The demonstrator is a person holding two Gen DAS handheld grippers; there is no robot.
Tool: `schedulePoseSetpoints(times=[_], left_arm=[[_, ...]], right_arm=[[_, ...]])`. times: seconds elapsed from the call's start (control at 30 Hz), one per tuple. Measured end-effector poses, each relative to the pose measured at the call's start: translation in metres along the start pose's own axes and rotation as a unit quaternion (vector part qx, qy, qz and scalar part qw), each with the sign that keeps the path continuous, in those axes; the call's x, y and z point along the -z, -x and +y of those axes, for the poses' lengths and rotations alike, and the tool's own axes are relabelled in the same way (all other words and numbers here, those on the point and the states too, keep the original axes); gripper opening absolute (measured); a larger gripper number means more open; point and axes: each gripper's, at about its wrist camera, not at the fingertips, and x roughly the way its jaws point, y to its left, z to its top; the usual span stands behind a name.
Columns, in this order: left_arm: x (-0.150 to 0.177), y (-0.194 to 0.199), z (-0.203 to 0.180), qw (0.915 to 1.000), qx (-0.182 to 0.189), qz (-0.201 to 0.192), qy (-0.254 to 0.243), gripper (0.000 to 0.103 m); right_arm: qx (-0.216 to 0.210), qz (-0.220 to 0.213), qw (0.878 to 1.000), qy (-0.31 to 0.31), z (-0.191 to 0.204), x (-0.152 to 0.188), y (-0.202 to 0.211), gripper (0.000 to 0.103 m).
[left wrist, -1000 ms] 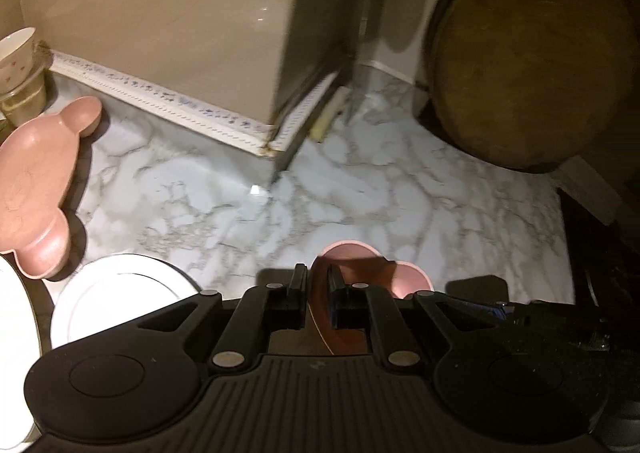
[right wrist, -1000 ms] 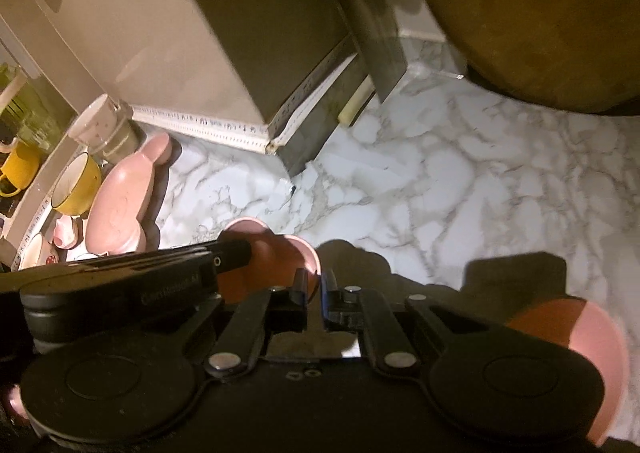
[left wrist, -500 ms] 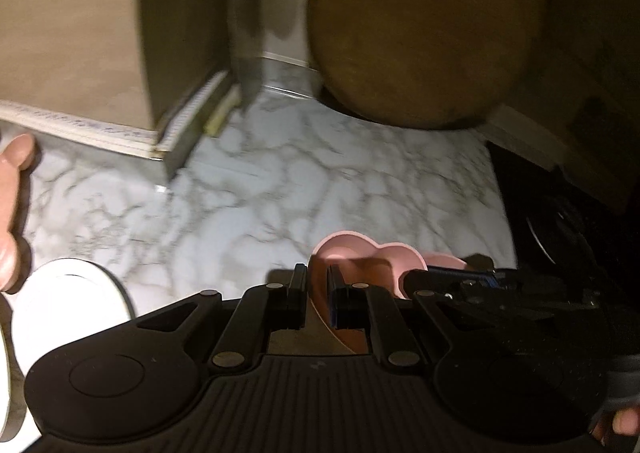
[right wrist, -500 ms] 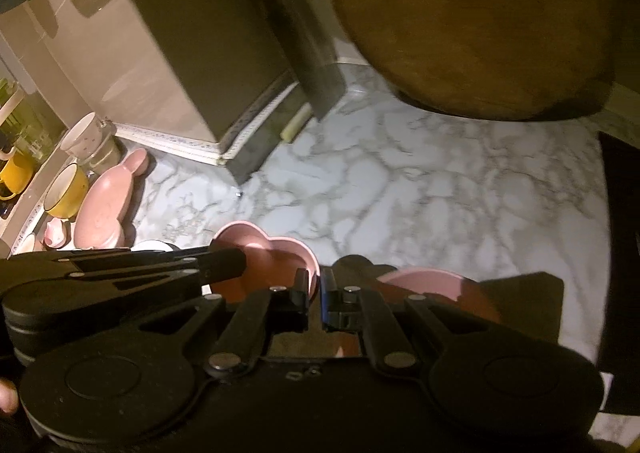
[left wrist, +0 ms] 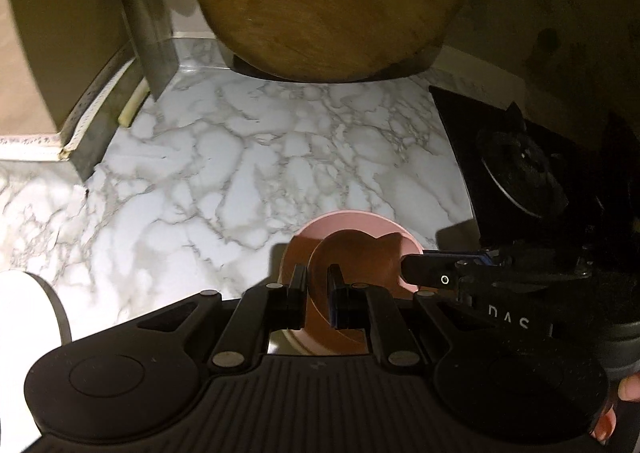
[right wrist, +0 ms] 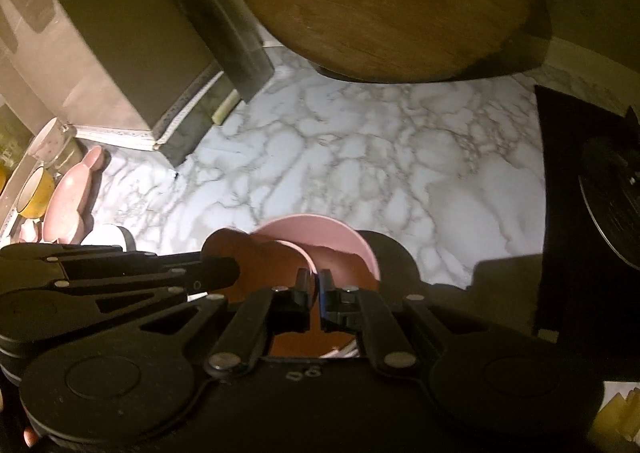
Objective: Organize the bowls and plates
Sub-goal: 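Carry the heart-shaped dish over to the pink bowl and lower it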
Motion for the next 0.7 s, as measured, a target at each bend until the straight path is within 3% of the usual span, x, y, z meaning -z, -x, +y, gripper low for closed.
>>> schedulePoseSetpoints(times=[0.37,0.7], left_arm=[[0.002,-0.030,0.003,0.9994,-0.009,0.033,-0.009,0.010],[-0.001,-0.036,0.007,0.9993,-0.004,0.037,-0.007,0.010]], right_arm=[[0.005,0.023,1.000,0.014,-0.009,0.002,-0.023,0.002],[0.012,0.036,0.999,0.028,-0.006,-0.002,-0.034,0.002]])
